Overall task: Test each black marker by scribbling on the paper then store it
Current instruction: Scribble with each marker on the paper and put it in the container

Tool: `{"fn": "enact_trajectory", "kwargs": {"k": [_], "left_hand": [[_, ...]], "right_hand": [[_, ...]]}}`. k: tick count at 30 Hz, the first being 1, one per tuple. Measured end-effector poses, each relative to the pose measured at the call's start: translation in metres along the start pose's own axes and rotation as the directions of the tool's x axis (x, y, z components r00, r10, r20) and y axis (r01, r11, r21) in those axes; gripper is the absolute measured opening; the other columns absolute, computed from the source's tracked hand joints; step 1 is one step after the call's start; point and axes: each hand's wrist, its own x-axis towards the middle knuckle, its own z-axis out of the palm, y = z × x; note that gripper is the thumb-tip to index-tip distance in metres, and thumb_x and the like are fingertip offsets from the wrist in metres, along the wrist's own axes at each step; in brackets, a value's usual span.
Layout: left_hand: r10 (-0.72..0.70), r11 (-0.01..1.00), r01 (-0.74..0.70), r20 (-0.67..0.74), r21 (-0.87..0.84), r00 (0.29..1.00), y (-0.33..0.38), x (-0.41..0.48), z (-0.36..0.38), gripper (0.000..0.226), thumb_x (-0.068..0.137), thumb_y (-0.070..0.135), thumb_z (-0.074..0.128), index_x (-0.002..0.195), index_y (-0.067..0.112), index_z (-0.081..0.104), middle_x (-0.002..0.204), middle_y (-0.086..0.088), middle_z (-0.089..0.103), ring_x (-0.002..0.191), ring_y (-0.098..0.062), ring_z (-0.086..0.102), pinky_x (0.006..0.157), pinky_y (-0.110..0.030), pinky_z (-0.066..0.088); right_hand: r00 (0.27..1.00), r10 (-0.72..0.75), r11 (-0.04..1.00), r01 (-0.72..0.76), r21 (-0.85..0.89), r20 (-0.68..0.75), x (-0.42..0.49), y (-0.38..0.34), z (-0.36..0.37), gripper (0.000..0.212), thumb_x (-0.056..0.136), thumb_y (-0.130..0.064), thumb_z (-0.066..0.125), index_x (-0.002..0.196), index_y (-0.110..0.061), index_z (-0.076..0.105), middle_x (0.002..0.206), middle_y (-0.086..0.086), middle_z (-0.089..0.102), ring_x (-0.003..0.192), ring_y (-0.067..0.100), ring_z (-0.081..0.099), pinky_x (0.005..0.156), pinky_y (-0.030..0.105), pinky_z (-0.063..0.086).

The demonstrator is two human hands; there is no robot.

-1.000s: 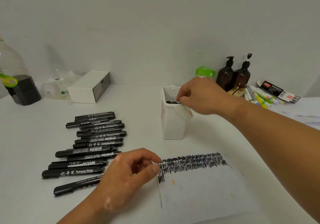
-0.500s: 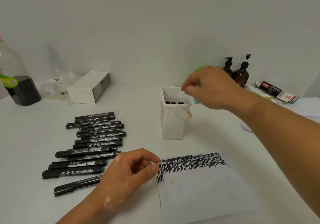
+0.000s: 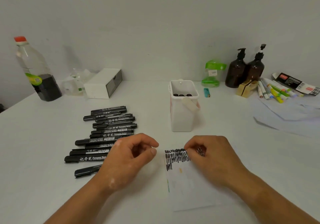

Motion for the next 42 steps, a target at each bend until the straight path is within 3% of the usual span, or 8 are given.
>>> {"fn": "enact_trajectory", "kwargs": {"k": [7,13,19,24,26,29,35,42], "left_hand": [[0.067,0.76,0.065,-0.177,0.647,0.982,-0.004,-0.03,-0.054,0.021,0.077,0.015,0.078,0.081,0.035,0.069,0.074,0.022,0.065,0.074,-0.004,0.064,0.063,-0.011,0.047],[0.03,0.573,0.068,-0.104,0.817,0.994,-0.014,-0.054,-0.06,0.022,0.072,0.022,0.083,0.091,0.029,0.073,0.085,0.016,0.063,0.081,-0.011,0.06,0.074,-0.03,0.05],[-0.007,0.622,0.057,-0.067,0.781,0.998,-0.018,-0.053,-0.046,0.017,0.082,0.03,0.076,0.099,0.029,0.075,0.093,0.017,0.065,0.082,-0.006,0.062,0.077,-0.023,0.05],[-0.102,0.838,0.101,-0.028,0.536,0.994,-0.004,-0.036,-0.031,0.005,0.086,0.033,0.073,0.088,0.038,0.071,0.076,0.017,0.065,0.071,0.0,0.061,0.063,-0.01,0.045],[-0.233,0.927,0.211,0.036,0.311,0.972,0.006,-0.02,-0.022,0.003,0.088,0.038,0.071,0.09,0.037,0.072,0.077,0.011,0.069,0.066,-0.002,0.063,0.059,-0.017,0.05],[-0.336,0.942,0.33,0.177,0.064,0.925,0.016,0.003,-0.008,0.01,0.092,0.034,0.068,0.094,0.026,0.074,0.085,-0.004,0.072,0.078,-0.017,0.065,0.083,-0.044,0.055],[-0.215,0.974,0.175,0.347,0.142,0.913,0.022,0.033,0.026,0.007,0.095,0.03,0.064,0.096,0.029,0.071,0.069,0.01,0.066,0.059,-0.005,0.057,0.056,-0.016,0.043],[-0.024,0.951,-0.041,0.206,0.306,0.978,0.003,0.031,0.037,0.023,0.087,0.034,0.074,0.108,0.04,0.068,0.094,0.024,0.065,0.087,-0.003,0.063,0.074,-0.012,0.049]], "right_hand": [[0.999,-0.025,0.999,0.026,0.044,-0.027,-0.013,0.002,0.009,0.015,0.08,-0.02,0.078,0.075,-0.034,0.077,0.065,-0.04,0.06,0.064,-0.01,0.058,0.061,0.002,0.037],[1.0,0.006,0.998,-0.006,0.057,-0.008,-0.015,0.0,0.006,0.019,0.08,-0.022,0.077,0.069,-0.038,0.073,0.064,-0.039,0.06,0.062,-0.005,0.057,0.062,0.004,0.04],[1.0,0.002,0.997,-0.002,0.08,0.002,-0.018,-0.003,0.005,0.018,0.081,-0.019,0.078,0.072,-0.034,0.075,0.066,-0.04,0.061,0.066,-0.015,0.057,0.062,0.0,0.037],[1.0,-0.001,0.997,0.001,0.075,-0.003,-0.018,0.0,0.006,0.018,0.08,-0.02,0.077,0.07,-0.035,0.074,0.072,-0.038,0.064,0.069,-0.013,0.058,0.064,0.001,0.037],[1.0,-0.003,0.997,0.003,0.076,0.002,-0.017,0.002,0.006,0.019,0.08,-0.02,0.077,0.07,-0.036,0.073,0.072,-0.037,0.064,0.07,-0.012,0.058,0.064,0.002,0.038],[1.0,0.013,0.995,-0.013,0.103,0.0,-0.015,0.006,0.008,0.014,0.082,-0.026,0.077,0.076,-0.038,0.073,0.072,-0.034,0.066,0.066,-0.006,0.058,0.063,0.005,0.04],[0.993,0.118,0.941,-0.107,0.32,-0.014,-0.008,0.015,0.003,0.017,0.084,-0.045,0.073,0.099,-0.047,0.064,0.072,-0.014,0.071,0.058,0.007,0.055,0.063,0.013,0.045],[0.986,0.166,0.902,-0.147,0.406,-0.012,-0.005,0.019,0.001,0.013,0.084,-0.035,0.079,0.09,-0.044,0.072,0.076,-0.011,0.074,0.069,0.013,0.063,0.061,0.012,0.046]]}}
